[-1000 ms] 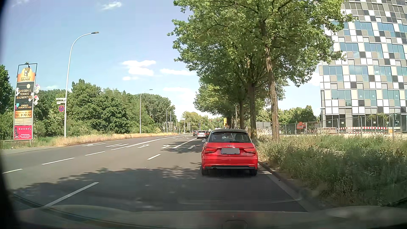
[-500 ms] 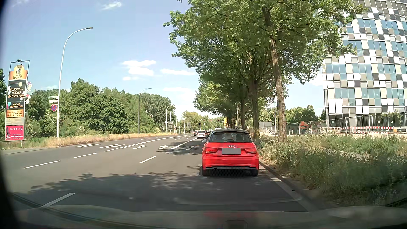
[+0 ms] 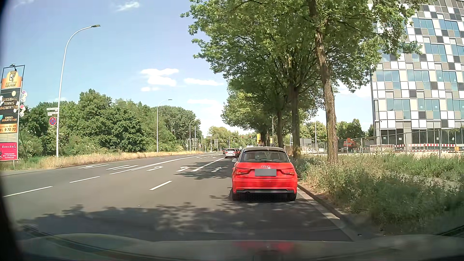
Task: Follow the waypoints while adhering to traffic rules and regulations
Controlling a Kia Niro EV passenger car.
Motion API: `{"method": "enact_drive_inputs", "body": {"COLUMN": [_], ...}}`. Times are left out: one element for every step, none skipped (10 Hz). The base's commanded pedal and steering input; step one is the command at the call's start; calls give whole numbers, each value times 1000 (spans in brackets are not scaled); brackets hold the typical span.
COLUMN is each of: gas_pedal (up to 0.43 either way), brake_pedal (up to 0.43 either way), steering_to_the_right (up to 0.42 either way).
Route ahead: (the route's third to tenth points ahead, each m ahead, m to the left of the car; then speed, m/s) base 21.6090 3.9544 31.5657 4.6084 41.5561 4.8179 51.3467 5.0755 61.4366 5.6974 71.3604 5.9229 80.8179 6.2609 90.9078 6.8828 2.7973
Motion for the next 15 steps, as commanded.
{"method": "enact_drive_inputs", "body": {"gas_pedal": [47, 47, 59, 67, 79, 79, 98, 118, 138, 157, 169, 189, 197, 197, 209], "brake_pedal": [37, 30, 30, 30, 37, 30, 30, 30, 30, 37, 30, 30, 30, 37, 30], "steering_to_the_right": [-56, -71, -83, -96, -106, -111, -114, -114, -113, -114, -114, -114, -113, -113, -113]}}
